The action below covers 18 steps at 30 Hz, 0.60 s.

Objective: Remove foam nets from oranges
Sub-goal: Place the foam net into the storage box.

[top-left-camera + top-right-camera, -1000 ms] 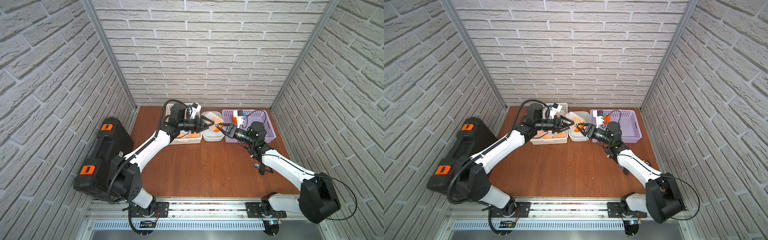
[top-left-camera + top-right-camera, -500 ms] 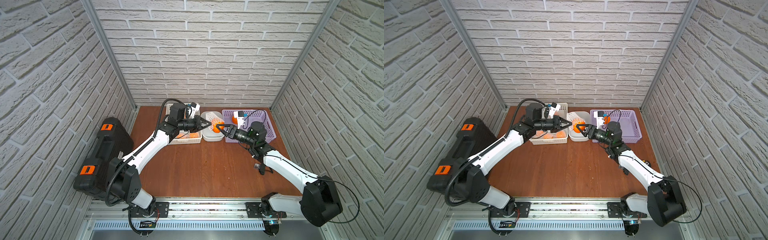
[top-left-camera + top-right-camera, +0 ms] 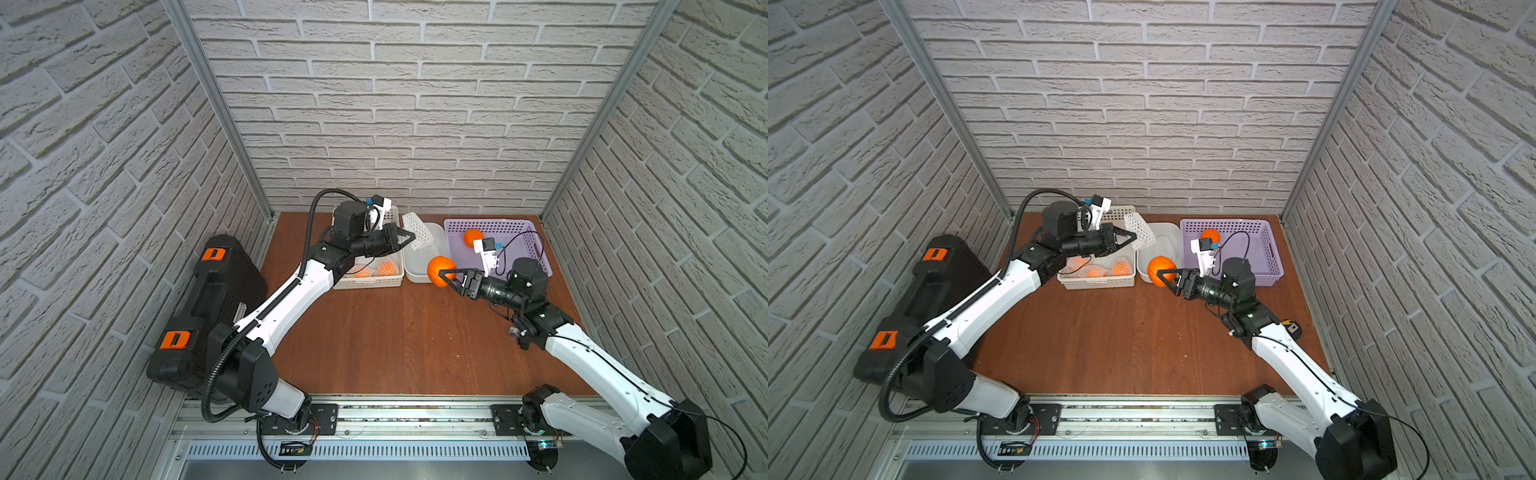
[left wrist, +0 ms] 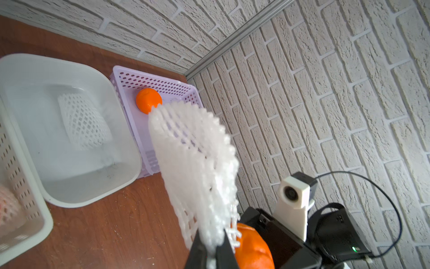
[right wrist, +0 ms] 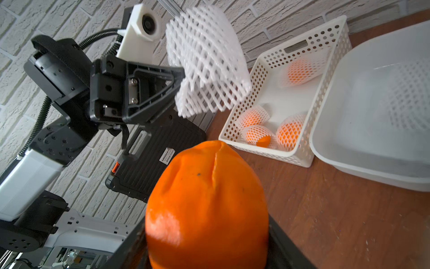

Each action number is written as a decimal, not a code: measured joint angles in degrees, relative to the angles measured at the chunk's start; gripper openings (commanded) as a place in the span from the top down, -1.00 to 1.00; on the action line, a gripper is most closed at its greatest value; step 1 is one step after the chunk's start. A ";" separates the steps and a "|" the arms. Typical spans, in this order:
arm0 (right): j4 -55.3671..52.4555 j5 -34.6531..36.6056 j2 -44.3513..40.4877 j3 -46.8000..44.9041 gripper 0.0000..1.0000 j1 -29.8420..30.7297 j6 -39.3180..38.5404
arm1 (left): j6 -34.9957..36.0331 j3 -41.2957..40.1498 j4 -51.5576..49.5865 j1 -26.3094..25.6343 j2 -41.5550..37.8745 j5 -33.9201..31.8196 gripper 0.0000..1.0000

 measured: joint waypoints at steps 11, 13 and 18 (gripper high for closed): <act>-20.57 11.39 -10.54 -0.68 0.14 -0.39 -7.37 | 8.98 18.25 -10.97 -4.61 21.00 -8.37 0.89; -23.23 13.81 -11.39 -0.68 0.14 -0.55 -8.24 | 10.12 21.55 -12.79 -5.25 25.53 -9.11 0.89; -29.00 18.82 -11.58 -0.66 0.14 -1.14 -9.27 | 12.94 32.65 -18.29 -5.70 36.22 -10.32 0.84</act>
